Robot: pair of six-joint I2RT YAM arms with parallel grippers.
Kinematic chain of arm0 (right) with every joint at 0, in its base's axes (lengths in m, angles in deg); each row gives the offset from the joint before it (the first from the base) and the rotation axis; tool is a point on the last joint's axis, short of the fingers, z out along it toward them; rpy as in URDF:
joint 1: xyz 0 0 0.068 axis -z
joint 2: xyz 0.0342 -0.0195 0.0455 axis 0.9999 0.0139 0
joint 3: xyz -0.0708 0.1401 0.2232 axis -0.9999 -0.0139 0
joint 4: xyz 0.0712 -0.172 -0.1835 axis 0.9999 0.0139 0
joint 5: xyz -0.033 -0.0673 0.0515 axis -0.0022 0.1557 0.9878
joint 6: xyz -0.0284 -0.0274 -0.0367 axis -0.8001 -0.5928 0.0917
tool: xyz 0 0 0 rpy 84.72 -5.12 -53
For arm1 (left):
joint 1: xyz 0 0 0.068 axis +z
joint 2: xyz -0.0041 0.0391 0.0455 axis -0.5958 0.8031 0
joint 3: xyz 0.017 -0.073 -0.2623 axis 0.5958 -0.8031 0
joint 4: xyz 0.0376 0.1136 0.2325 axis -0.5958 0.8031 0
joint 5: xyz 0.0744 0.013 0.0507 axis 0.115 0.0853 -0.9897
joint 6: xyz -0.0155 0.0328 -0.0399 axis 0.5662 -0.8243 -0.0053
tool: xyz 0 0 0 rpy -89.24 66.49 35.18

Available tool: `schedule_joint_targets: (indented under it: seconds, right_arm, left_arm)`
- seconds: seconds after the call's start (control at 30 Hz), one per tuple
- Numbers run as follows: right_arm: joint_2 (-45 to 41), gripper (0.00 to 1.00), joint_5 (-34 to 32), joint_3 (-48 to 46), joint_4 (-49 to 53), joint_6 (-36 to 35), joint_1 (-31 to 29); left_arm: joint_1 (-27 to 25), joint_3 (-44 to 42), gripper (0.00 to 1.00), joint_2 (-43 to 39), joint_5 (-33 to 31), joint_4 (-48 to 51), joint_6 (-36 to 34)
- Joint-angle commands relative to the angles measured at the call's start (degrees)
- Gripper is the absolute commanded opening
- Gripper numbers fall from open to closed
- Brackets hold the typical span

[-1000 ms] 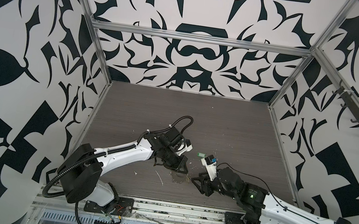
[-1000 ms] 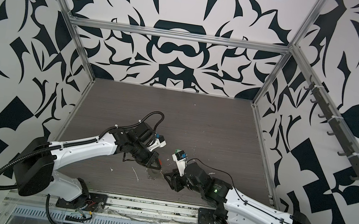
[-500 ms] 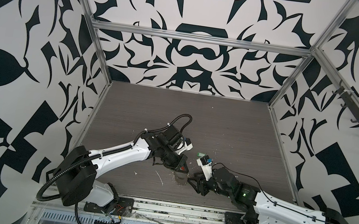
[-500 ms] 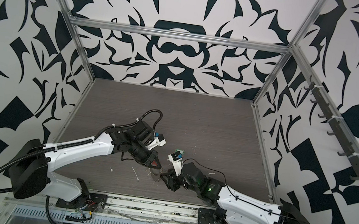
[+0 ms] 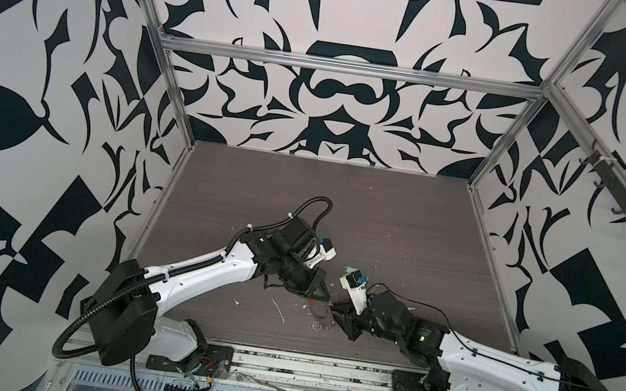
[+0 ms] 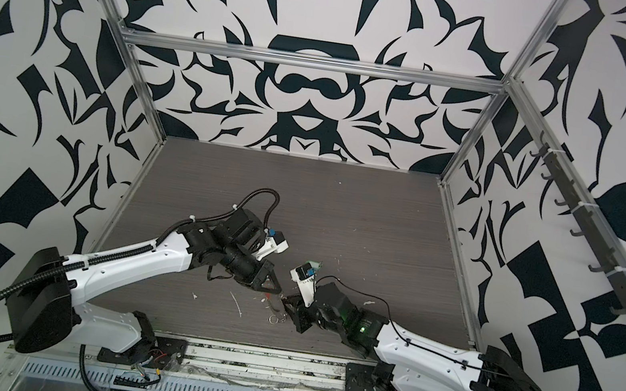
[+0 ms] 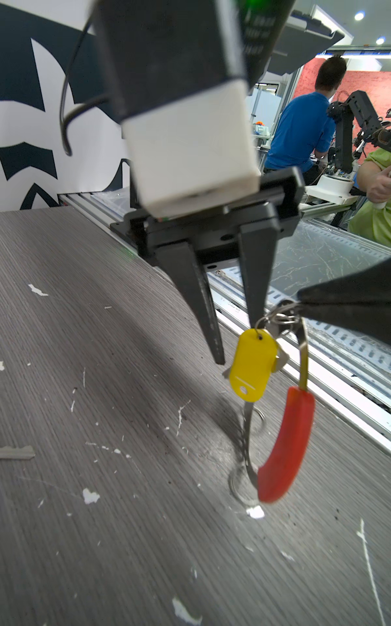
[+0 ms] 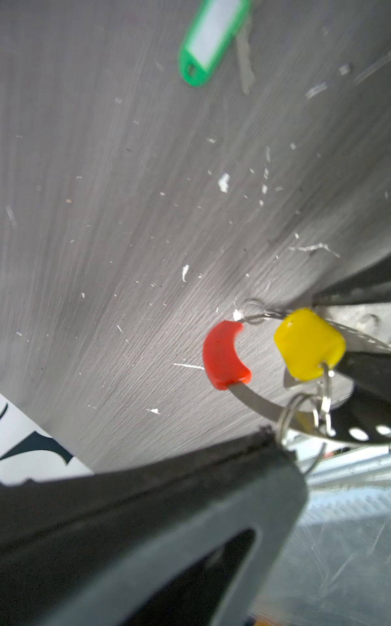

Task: Remove the keys from the keyring

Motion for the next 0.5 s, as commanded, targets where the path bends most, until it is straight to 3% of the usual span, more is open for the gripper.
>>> schedule_joint_targets:
  seconds: [0.0,0.1,0.47]
  right_arm:
    - [-1.76,0.1,-2.08,3.21,0.74,-1.92,-0.18]
    - [-3.92,0.0,-3.83,4.17,3.54,-2.88,-0.18]
    - [-10.42,0.0,-8.45,5.34,8.42,-3.61,-0.17]
  left_arm:
    - [0.24,0.95,0.0,-1.6,1.54,0.4,0.1]
    - [0.31,0.54,0.0,-2.25,1.56,0.62,-0.57]
    - [0.17,-0.84,0.0,-6.67,1.6,-1.72,-1.86]
